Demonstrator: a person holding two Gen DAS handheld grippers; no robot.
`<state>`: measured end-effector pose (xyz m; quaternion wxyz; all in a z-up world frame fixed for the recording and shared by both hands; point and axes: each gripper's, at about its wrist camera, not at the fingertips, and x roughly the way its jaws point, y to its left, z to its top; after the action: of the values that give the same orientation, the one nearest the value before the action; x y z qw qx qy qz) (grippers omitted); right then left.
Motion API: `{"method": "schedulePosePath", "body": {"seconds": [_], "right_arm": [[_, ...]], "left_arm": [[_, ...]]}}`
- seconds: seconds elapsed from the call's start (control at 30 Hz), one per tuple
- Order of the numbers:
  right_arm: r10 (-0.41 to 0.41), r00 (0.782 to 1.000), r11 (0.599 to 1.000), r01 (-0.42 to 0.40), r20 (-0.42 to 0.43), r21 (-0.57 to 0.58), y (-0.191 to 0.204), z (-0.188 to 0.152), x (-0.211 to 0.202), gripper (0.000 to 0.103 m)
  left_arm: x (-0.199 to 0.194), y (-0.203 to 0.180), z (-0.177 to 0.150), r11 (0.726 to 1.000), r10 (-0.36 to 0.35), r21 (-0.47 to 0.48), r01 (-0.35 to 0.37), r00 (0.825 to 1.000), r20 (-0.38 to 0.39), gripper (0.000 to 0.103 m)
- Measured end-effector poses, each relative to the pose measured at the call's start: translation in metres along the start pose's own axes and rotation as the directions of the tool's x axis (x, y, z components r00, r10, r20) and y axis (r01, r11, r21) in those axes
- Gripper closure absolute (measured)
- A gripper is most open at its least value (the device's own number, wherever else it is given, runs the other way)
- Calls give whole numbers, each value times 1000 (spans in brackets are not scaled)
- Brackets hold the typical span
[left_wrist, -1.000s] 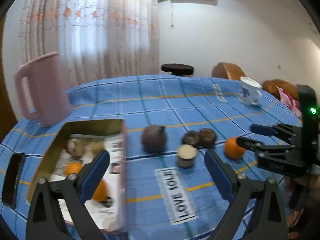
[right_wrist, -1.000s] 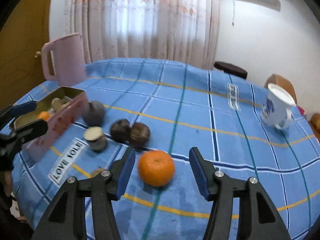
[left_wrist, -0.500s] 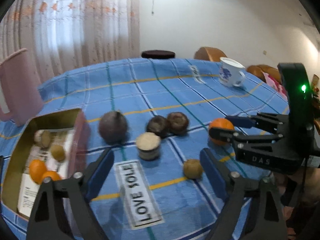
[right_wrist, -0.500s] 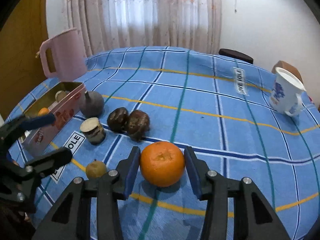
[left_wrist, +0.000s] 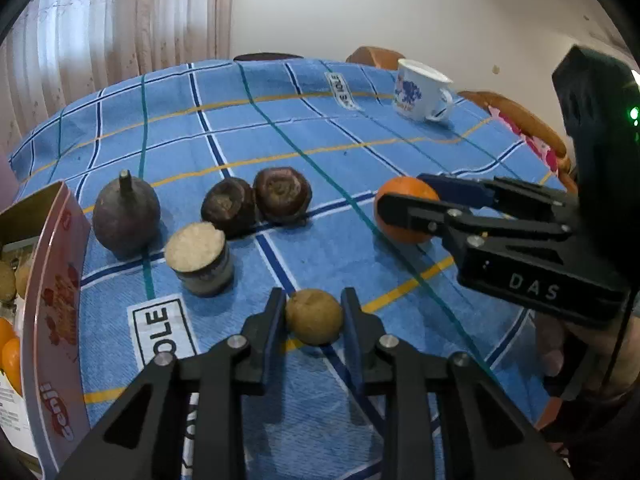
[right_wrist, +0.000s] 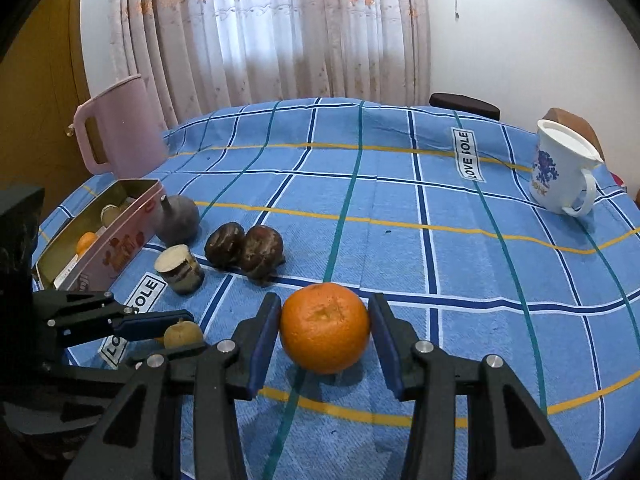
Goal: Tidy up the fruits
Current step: 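Grasp a large orange with the right gripper while the left grasps a brown kiwi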
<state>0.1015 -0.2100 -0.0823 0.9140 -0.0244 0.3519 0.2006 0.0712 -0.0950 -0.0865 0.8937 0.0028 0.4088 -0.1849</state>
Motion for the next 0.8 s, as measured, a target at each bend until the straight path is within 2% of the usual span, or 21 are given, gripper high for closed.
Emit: {"method": "schedulePosePath", "body": {"seconds": [0.17,0.3,0.57,0.8], "right_arm": [[13,999,1000,-12,41,-16,3,-1,-8,56],[23,997,999,-21,78,-25,3,-1,-15,56],[35,990,998,-29,140,-47,7,-2,-26,56],[49,983,998,-39,174,-58,8,-3,-33,56]], "left_arm": [[-16,8,-3,998,37,-49,-33,996,84,74],[-30,7,-4,995,88,-61,-79,982,166,74],[-44,3,-3,991,136,-49,-128,958,254,74],[-51,0,-1,989,148,-41,-142,941,304,74]]}}
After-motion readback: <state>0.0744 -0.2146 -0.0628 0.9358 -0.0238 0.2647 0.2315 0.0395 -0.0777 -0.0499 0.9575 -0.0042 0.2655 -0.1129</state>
